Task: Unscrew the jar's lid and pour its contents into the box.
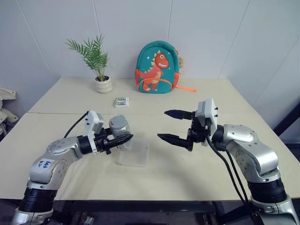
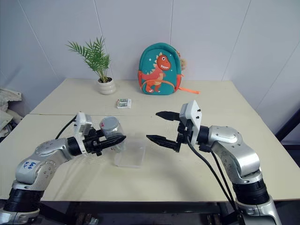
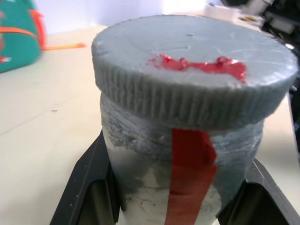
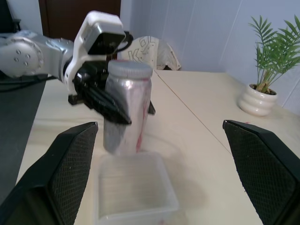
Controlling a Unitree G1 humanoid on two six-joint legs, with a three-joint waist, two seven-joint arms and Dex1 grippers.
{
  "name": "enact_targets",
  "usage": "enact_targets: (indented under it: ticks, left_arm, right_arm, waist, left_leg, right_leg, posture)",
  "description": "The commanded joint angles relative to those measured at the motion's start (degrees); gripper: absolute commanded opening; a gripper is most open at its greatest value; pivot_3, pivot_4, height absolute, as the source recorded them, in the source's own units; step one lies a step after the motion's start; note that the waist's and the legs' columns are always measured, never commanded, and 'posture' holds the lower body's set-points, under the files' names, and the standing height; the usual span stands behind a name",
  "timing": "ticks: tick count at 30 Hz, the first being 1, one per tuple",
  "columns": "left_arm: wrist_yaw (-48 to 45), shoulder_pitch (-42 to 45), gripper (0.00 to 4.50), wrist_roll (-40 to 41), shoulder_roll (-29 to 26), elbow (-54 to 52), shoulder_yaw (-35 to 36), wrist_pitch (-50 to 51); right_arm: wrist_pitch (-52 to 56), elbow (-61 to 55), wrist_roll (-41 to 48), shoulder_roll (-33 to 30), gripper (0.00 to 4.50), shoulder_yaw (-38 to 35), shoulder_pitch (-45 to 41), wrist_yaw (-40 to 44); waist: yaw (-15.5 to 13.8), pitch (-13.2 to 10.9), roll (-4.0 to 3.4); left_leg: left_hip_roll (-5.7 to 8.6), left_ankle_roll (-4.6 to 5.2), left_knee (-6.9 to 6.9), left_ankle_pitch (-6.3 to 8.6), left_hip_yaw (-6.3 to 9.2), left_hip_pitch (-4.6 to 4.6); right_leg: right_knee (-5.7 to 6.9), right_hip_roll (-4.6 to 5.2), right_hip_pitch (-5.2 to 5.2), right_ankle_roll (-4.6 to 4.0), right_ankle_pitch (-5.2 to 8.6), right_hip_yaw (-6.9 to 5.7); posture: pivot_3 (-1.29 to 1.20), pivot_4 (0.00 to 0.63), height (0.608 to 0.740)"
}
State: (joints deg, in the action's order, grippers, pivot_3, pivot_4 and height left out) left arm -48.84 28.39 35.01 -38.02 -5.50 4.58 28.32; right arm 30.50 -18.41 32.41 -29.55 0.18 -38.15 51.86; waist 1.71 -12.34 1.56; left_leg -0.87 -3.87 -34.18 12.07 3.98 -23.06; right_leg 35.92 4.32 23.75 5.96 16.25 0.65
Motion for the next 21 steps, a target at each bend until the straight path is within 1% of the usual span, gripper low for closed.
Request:
enact_targets:
  ticks: [1,3,6,10,15,21]
  left_arm:
    - [-3.5,1.8,1.99,-2.8,1.0,1.9,-1.8,-4.1]
    - [-4.8,2.7,1.99,-3.8,1.6,3.3,-2.9,-4.8]
    - [-5.4,3.7,1.99,-4.8,2.7,4.4,-3.8,-5.0]
    - [-6.7,4.4,1.99,-6.1,3.2,5.1,-4.7,-5.2]
    - [-7.8,5.8,1.99,-7.7,3.9,6.6,-5.4,-5.9]
    - [-8.1,6.9,1.99,-8.8,5.0,7.7,-5.3,-6.6]
  right_arm:
    - [2.9,-3.5,1.7,2.3,4.5,1.3,-2.6,-3.8]
    - [4.7,-3.7,0.8,2.3,4.5,2.5,-3.4,-5.3]
    - [8.3,-2.9,1.3,4.3,4.5,3.1,-5.6,-9.1]
    - [10.5,-2.5,0.4,7.1,4.5,5.7,-8.2,-11.5]
    - [9.6,-1.0,-2.7,10.4,4.5,10.8,-9.3,-12.4]
    - [9.7,2.1,-5.6,12.2,4.5,12.8,-10.5,-13.4]
  waist:
    - [0.0,0.0,0.0]
    - [-0.2,0.0,0.0]
    - [-0.2,0.0,0.0]
    - [-0.1,0.0,0.0]
    - [-0.1,0.0,0.0]
    - [-0.1,0.0,0.0]
  left_leg:
    - [0.0,0.0,0.0,0.0,0.0,0.0]
    - [0.01,0.01,-0.02,-0.01,0.0,-0.02]
    - [0.02,0.02,-0.03,-0.01,0.01,-0.05]
    - [0.01,0.03,-0.02,0.0,0.01,-0.05]
    - [0.0,0.04,0.01,0.01,0.02,-0.05]
    - [0.03,0.04,-0.04,0.01,0.02,-0.07]
  right_leg:
    - [0.0,0.0,0.0,0.0,0.0,0.0]
    - [-0.02,0.01,0.0,0.0,0.0,0.01]
    - [-0.04,0.01,0.0,0.01,-0.01,0.01]
    - [-0.03,0.01,0.01,0.02,-0.01,0.01]
    - [0.02,0.0,0.05,0.01,0.0,-0.01]
    - [0.01,0.01,0.04,0.04,-0.02,0.01]
  posture:
    - [0.0,0.15,0.74]
    - [0.0,0.15,0.74]
    - [0.0,0.15,0.74]
    - [0.0,0.15,0.74]
    - [0.0,0.15,0.74]
    - [0.0,0.15,0.74]
